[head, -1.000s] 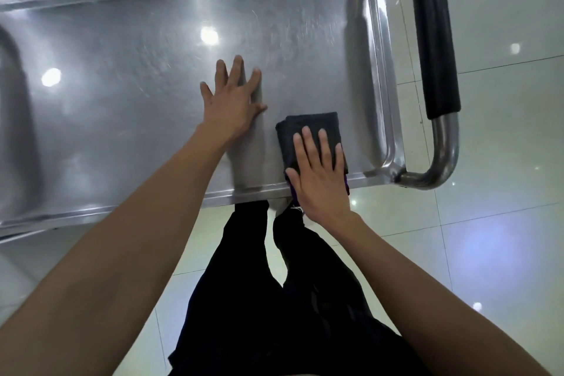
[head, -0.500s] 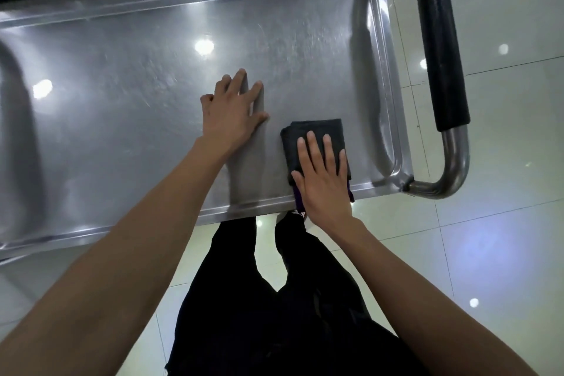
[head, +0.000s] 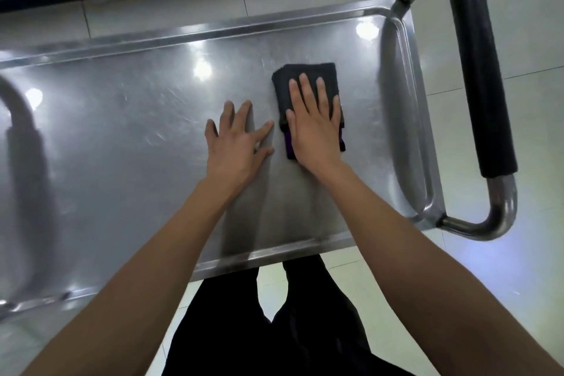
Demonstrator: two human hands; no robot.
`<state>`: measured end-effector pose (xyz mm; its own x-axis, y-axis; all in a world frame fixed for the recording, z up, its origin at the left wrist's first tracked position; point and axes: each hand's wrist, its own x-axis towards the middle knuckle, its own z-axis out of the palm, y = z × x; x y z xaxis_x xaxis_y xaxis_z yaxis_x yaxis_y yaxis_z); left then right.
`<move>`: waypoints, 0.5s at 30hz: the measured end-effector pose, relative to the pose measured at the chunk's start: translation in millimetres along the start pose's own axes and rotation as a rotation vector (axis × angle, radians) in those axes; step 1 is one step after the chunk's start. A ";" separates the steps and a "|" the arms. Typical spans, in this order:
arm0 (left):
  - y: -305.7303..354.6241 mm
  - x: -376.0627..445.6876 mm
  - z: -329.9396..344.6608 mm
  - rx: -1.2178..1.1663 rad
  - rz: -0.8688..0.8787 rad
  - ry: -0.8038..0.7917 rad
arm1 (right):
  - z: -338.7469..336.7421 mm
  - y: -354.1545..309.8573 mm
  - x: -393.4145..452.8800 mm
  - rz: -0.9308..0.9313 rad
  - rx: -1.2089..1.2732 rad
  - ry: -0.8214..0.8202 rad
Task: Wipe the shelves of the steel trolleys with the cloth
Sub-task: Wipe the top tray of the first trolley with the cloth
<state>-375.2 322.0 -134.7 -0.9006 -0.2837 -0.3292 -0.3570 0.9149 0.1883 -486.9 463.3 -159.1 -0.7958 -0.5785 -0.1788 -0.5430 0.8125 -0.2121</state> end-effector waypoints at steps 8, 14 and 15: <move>-17.2 -4.2 -5.8 0.058 0.116 -0.042 | -19.5 -26.7 115.9 0.041 0.013 -0.014; -26.4 1.3 -6.1 0.084 0.175 -0.122 | -21.1 -30.5 125.2 0.062 0.007 -0.006; -26.4 1.5 -5.9 0.079 0.177 -0.132 | -20.7 -31.2 121.3 0.063 0.014 -0.009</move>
<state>-368.6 295.8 -134.8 -0.9054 -0.0819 -0.4166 -0.1715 0.9682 0.1823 -572.0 369.3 -154.3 -0.8260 -0.5266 -0.2009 -0.4879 0.8465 -0.2130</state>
